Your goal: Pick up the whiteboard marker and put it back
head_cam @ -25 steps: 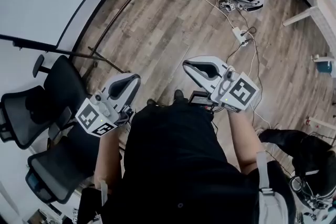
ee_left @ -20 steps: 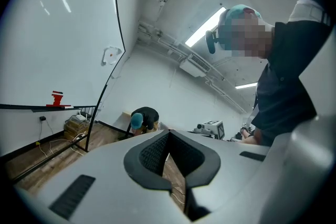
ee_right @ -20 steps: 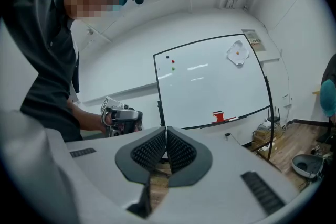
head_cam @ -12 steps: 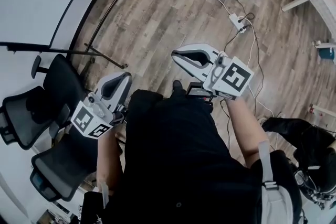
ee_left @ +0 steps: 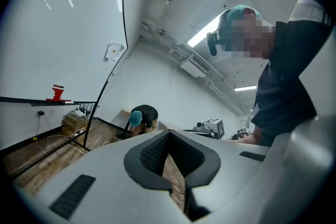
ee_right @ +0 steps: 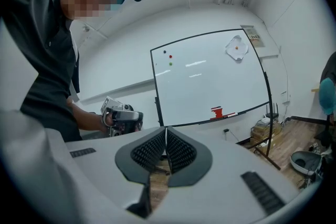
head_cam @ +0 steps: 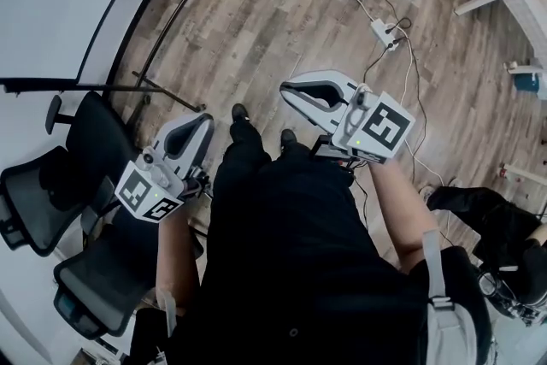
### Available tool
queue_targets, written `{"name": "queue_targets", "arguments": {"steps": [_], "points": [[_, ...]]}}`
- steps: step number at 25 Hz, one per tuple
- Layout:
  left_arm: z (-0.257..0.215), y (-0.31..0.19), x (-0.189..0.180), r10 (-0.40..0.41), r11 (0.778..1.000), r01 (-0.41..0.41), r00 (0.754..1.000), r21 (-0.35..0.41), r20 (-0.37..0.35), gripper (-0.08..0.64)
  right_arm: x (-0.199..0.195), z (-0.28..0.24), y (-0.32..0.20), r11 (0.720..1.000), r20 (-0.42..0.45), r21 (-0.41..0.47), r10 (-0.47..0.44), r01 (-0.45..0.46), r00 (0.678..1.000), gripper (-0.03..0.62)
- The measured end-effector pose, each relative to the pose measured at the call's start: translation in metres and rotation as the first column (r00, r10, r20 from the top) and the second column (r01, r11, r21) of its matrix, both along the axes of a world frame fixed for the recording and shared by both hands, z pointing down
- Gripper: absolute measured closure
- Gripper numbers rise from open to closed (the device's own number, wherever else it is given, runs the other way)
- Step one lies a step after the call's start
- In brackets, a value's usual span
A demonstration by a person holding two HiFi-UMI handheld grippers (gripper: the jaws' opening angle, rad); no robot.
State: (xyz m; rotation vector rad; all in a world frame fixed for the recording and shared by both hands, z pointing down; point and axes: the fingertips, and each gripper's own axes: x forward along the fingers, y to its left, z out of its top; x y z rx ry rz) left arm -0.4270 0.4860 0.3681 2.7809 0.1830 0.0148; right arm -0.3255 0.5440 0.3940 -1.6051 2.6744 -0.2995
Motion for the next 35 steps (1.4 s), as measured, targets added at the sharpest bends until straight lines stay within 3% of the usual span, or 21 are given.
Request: {"name": "queue_targets", "arguments": {"steps": [9, 13, 17, 20, 28, 35], "points": [[0.003, -0.1, 0.007, 0.048, 0.999, -0.048, 0.998, -0.01, -0.036, 0.549, -0.008, 0.006, -0.088, 0.997, -0.039, -0.066, 0.035, -0.038, 0.999, 0.572], [0.0, -0.16, 0.007, 0.045, 0.999, -0.045, 0.998, 0.002, -0.046, 0.549, 0.002, 0.006, -0.14, 0.99, -0.064, -0.104, 0.092, -0.098, 0.994, 0.572], [0.009, -0.208, 0.0, 0.067, 0.997, -0.07, 0.995, -0.035, -0.068, 0.549, 0.002, 0.003, -0.182, 0.983, -0.082, -0.136, 0.116, -0.126, 0.99, 0.572], [0.029, -0.224, 0.002, 0.113, 0.992, -0.115, 0.993, -0.056, -0.041, 0.549, 0.005, 0.002, -0.194, 0.975, -0.087, -0.151, 0.154, -0.165, 0.984, 0.572], [0.038, -0.242, 0.056, 0.144, 0.984, -0.15, 0.987, -0.093, -0.068, 0.549, 0.057, 0.013, -0.212, 0.958, -0.1, -0.199, 0.188, -0.205, 0.977, 0.572], [0.046, -0.26, 0.149, 0.121, 0.99, -0.119, 0.992, -0.072, 0.023, 0.549, 0.136, 0.022, -0.243, 0.98, -0.079, -0.158, 0.109, -0.121, 0.991, 0.572]]}}
